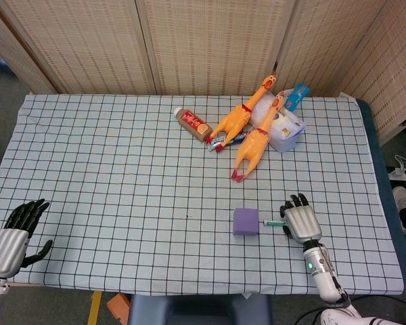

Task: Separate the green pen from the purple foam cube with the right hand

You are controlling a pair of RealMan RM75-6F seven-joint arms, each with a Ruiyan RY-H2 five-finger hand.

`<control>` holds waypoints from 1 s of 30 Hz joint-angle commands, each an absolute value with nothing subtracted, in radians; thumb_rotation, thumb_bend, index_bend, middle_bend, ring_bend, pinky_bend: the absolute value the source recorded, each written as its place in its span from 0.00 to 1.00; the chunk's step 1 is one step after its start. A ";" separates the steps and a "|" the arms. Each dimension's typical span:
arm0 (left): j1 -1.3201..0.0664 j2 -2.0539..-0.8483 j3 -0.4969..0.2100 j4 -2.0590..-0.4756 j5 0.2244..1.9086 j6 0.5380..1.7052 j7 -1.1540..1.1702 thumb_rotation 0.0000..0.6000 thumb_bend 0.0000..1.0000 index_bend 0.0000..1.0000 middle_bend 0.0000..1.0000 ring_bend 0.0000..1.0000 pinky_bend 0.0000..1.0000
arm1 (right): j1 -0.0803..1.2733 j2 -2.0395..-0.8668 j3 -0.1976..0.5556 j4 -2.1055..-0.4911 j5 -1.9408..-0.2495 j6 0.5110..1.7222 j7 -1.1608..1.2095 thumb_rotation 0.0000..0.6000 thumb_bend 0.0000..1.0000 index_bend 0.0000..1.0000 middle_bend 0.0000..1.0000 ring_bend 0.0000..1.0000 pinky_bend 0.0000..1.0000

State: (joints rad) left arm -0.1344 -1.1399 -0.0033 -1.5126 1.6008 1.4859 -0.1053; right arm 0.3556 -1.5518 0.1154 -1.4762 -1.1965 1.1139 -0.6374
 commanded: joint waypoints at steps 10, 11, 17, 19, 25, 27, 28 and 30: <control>-0.139 -1.133 0.000 -1.508 1.606 1.482 -0.138 1.00 0.38 0.00 0.00 0.00 0.08 | 0.387 -1.587 0.103 -1.478 -1.124 1.119 -0.731 1.00 0.24 0.47 0.36 0.13 0.13; -0.140 -1.133 0.000 -1.507 1.606 1.482 -0.140 1.00 0.38 0.00 0.00 0.00 0.08 | 0.388 -1.588 0.100 -1.478 -1.120 1.120 -0.736 1.00 0.24 0.47 0.36 0.13 0.13; -0.145 -1.134 0.001 -1.504 1.603 1.473 -0.142 1.00 0.38 0.00 0.00 0.00 0.08 | 0.394 -1.589 0.089 -1.482 -1.100 1.126 -0.757 1.00 0.24 0.47 0.36 0.14 0.13; -0.145 -1.135 0.000 -1.503 1.603 1.474 -0.141 1.00 0.38 0.00 0.00 0.00 0.08 | 0.397 -1.590 0.087 -1.481 -1.094 1.126 -0.761 1.00 0.24 0.47 0.36 0.14 0.13; -0.145 -1.136 -0.001 -1.503 1.597 1.473 -0.137 1.00 0.38 0.00 0.00 0.00 0.08 | 0.405 -1.598 0.078 -1.476 -1.086 1.126 -0.764 1.00 0.24 0.49 0.37 0.17 0.15; -0.146 -1.136 -0.001 -1.503 1.597 1.471 -0.139 1.00 0.38 0.00 0.00 0.00 0.08 | 0.406 -1.602 0.076 -1.473 -1.088 1.129 -0.759 1.00 0.24 0.51 0.39 0.19 0.16; -0.146 -1.135 -0.001 -1.503 1.597 1.471 -0.139 1.00 0.38 0.00 0.00 0.00 0.08 | 0.407 -1.603 0.075 -1.472 -1.089 1.131 -0.758 1.00 0.24 0.53 0.40 0.20 0.16; -0.146 -1.135 0.000 -1.503 1.597 1.471 -0.140 1.00 0.38 0.00 0.00 0.00 0.08 | 0.407 -1.606 0.072 -1.468 -1.091 1.138 -0.761 1.00 0.24 0.56 0.42 0.22 0.17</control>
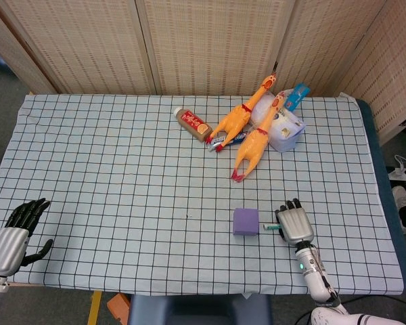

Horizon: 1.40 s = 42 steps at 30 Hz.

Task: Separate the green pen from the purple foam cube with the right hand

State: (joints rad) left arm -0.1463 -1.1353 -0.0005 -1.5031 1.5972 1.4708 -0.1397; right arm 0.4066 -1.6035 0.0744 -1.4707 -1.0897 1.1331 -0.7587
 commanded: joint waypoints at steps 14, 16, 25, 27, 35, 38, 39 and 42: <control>-0.144 -1.135 0.000 -1.504 1.600 1.480 -0.137 1.00 0.38 0.00 0.00 0.00 0.08 | 0.394 -1.587 0.055 -1.482 -1.118 1.196 -0.757 1.00 0.31 0.84 0.64 0.48 0.47; -0.144 -1.135 0.000 -1.504 1.601 1.481 -0.137 1.00 0.38 0.00 0.00 0.00 0.08 | 0.388 -1.580 0.052 -1.485 -1.135 1.214 -0.745 1.00 0.32 0.87 0.66 0.52 0.52; -0.142 -1.137 0.001 -1.505 1.603 1.487 -0.131 1.00 0.38 0.00 0.00 0.00 0.08 | 0.368 -1.521 0.039 -1.534 -1.221 1.254 -0.651 1.00 0.40 0.99 0.79 0.65 0.65; -0.142 -1.137 0.001 -1.506 1.604 1.487 -0.128 1.00 0.38 0.00 0.00 0.00 0.08 | 0.370 -1.506 0.037 -1.554 -1.231 1.246 -0.638 1.00 0.41 0.99 0.79 0.65 0.65; -0.142 -1.136 0.002 -1.507 1.604 1.487 -0.132 1.00 0.38 0.00 0.00 0.00 0.08 | 0.401 -1.509 0.053 -1.585 -1.227 1.213 -0.681 1.00 0.41 0.99 0.79 0.65 0.65; -0.142 -1.135 0.002 -1.505 1.605 1.487 -0.137 1.00 0.38 0.00 0.00 0.00 0.08 | 0.415 -1.522 0.060 -1.583 -1.211 1.198 -0.711 1.00 0.41 0.99 0.79 0.65 0.65; -0.142 -1.134 0.002 -1.505 1.605 1.487 -0.138 1.00 0.38 0.00 0.00 0.00 0.08 | 0.418 -1.527 0.061 -1.581 -1.207 1.194 -0.718 1.00 0.41 0.99 0.79 0.65 0.65; -0.143 -1.134 0.002 -1.504 1.604 1.485 -0.143 1.00 0.38 0.00 0.00 0.00 0.08 | 0.429 -1.540 0.068 -1.573 -1.187 1.182 -0.738 1.00 0.41 0.99 0.79 0.65 0.65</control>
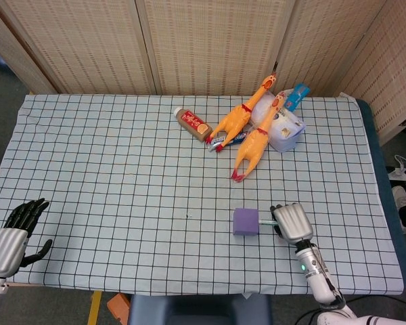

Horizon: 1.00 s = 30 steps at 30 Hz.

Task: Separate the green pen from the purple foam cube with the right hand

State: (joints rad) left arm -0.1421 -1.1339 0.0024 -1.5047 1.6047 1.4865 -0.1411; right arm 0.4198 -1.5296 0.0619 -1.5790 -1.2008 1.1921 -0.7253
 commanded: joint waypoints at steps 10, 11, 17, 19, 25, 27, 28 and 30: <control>-0.146 -1.136 0.001 -1.501 1.597 1.477 -0.142 1.00 0.38 0.00 0.00 0.00 0.08 | 0.477 -1.596 0.095 -1.537 -1.157 1.140 -0.750 1.00 0.41 0.99 0.79 0.65 0.65; -0.146 -1.136 0.000 -1.500 1.596 1.476 -0.141 1.00 0.38 0.00 0.00 0.00 0.08 | 0.485 -1.603 0.098 -1.535 -1.155 1.133 -0.755 1.00 0.41 0.99 0.79 0.65 0.65; -0.147 -1.136 -0.001 -1.500 1.593 1.474 -0.142 1.00 0.38 0.00 0.00 0.00 0.08 | 0.529 -1.639 0.109 -1.538 -1.148 1.104 -0.787 1.00 0.41 0.99 0.79 0.65 0.65; -0.147 -1.136 -0.002 -1.499 1.592 1.474 -0.144 1.00 0.38 0.00 0.00 0.00 0.08 | 0.541 -1.650 0.115 -1.541 -1.145 1.101 -0.794 1.00 0.41 0.99 0.79 0.65 0.65; -0.148 -1.134 -0.002 -1.497 1.590 1.471 -0.151 1.00 0.38 0.00 0.00 0.00 0.08 | 0.577 -1.680 0.134 -1.552 -1.132 1.094 -0.818 1.00 0.41 0.99 0.79 0.65 0.65; -0.149 -1.133 -0.002 -1.496 1.588 1.469 -0.153 1.00 0.38 0.00 0.00 0.00 0.08 | 0.592 -1.688 0.137 -1.555 -1.123 1.087 -0.837 1.00 0.41 0.99 0.79 0.65 0.65; -0.149 -1.133 -0.002 -1.496 1.588 1.469 -0.154 1.00 0.38 0.00 0.00 0.00 0.08 | 0.599 -1.692 0.139 -1.557 -1.119 1.083 -0.845 1.00 0.41 0.99 0.79 0.65 0.65; -0.149 -1.133 -0.002 -1.496 1.587 1.468 -0.155 1.00 0.38 0.00 0.00 0.00 0.08 | 0.615 -1.701 0.144 -1.562 -1.106 1.074 -0.863 1.00 0.41 0.99 0.79 0.65 0.65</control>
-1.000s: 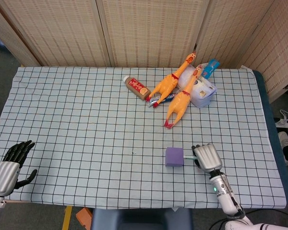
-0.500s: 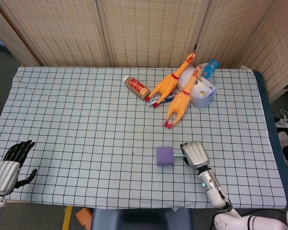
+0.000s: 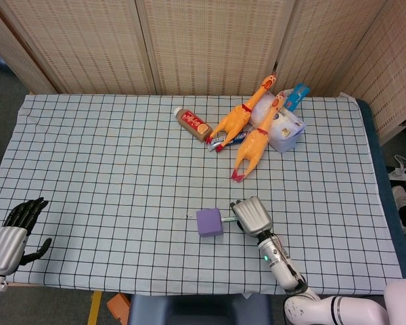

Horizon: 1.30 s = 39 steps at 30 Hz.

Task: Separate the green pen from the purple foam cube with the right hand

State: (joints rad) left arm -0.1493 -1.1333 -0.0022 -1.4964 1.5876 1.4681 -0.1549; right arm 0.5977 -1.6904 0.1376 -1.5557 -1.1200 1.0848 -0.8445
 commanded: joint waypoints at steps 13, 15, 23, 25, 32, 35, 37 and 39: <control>-0.151 -1.133 -0.005 -1.494 1.579 1.463 -0.161 1.00 0.38 0.00 0.00 0.00 0.08 | 0.731 -1.782 0.173 -1.580 -1.014 1.019 -0.952 1.00 0.41 0.99 0.79 0.65 0.65; -0.152 -1.132 -0.006 -1.492 1.578 1.461 -0.161 1.00 0.38 0.00 0.00 0.00 0.08 | 0.753 -1.806 0.182 -1.571 -0.996 1.012 -0.962 1.00 0.41 0.99 0.79 0.65 0.65; -0.152 -1.130 -0.008 -1.489 1.574 1.462 -0.177 1.00 0.38 0.00 0.00 0.00 0.08 | 0.849 -1.913 0.221 -1.508 -0.923 0.990 -1.005 1.00 0.41 0.99 0.79 0.65 0.65; -0.152 -1.128 -0.010 -1.488 1.572 1.462 -0.180 1.00 0.38 0.00 0.00 0.00 0.08 | 0.869 -1.935 0.233 -1.494 -0.912 0.990 -1.008 1.00 0.41 0.99 0.79 0.65 0.65; -0.152 -1.127 -0.010 -1.485 1.571 1.460 -0.189 1.00 0.38 0.00 0.00 0.00 0.08 | 0.942 -2.010 0.268 -1.429 -0.854 0.980 -1.023 1.00 0.41 0.99 0.79 0.65 0.65; -0.153 -1.126 -0.011 -1.484 1.569 1.459 -0.192 1.00 0.38 0.00 0.00 0.00 0.08 | 0.963 -2.028 0.278 -1.408 -0.841 0.977 -1.016 1.00 0.41 0.99 0.79 0.65 0.65; -0.153 -1.127 -0.011 -1.483 1.568 1.459 -0.193 1.00 0.38 0.00 0.00 0.00 0.08 | 0.975 -2.037 0.283 -1.399 -0.835 0.974 -1.008 1.00 0.41 0.99 0.79 0.65 0.65; -0.153 -1.127 -0.012 -1.483 1.568 1.458 -0.192 1.00 0.38 0.00 0.00 0.00 0.08 | 0.988 -2.046 0.285 -1.389 -0.832 0.970 -1.001 1.00 0.41 0.99 0.79 0.65 0.65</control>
